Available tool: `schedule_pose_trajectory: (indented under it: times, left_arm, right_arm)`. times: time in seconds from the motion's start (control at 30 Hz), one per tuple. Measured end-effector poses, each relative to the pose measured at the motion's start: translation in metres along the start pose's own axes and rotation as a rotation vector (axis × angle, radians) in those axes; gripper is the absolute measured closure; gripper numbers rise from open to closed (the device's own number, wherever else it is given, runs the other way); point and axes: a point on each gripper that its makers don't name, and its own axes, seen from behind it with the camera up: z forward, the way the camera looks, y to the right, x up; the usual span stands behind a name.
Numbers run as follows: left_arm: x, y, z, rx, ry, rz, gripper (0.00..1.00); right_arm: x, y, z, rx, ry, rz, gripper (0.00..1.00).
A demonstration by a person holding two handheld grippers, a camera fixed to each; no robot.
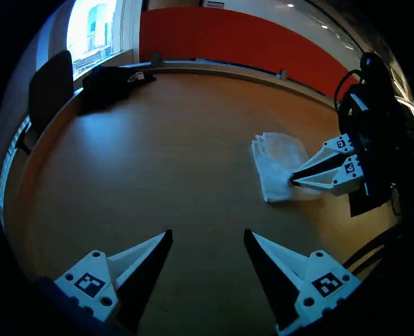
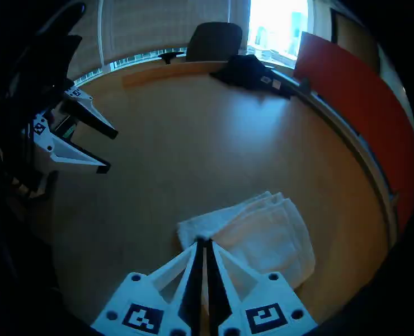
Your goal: Fold towel
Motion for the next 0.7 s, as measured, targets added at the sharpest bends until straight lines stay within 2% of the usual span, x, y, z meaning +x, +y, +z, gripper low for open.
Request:
schedule_pose_trajectory:
  times: [0.03, 0.07, 0.17, 0.23, 0.47, 0.7]
  left_arm:
    - [0.0, 0.0, 0.0, 0.0, 0.0, 0.001, 0.06]
    - [0.001, 0.0, 0.0, 0.0, 0.001, 0.001, 0.06]
    - [0.002, 0.0, 0.001, 0.0, 0.002, 0.005, 0.06]
    - [0.003, 0.0, 0.001, 0.001, 0.003, 0.006, 0.06]
    - [0.004, 0.0, 0.002, 0.004, 0.002, 0.009, 0.06]
    - [0.005, 0.001, 0.001, 0.007, 0.003, 0.018, 0.06]
  right_arm:
    - [0.0, 0.0, 0.0, -0.001, 0.0, 0.002, 0.85]
    - [-0.001, 0.001, 0.0, -0.001, 0.001, 0.003, 0.76]
    - [-0.001, 0.002, -0.002, -0.005, 0.005, 0.009, 0.46]
    - [-0.001, 0.003, -0.004, -0.009, 0.008, 0.013, 0.36]
    - [-0.009, 0.008, -0.013, -0.024, 0.008, 0.031, 0.35]
    - [-0.03, 0.011, -0.025, -0.044, -0.011, 0.052, 0.36]
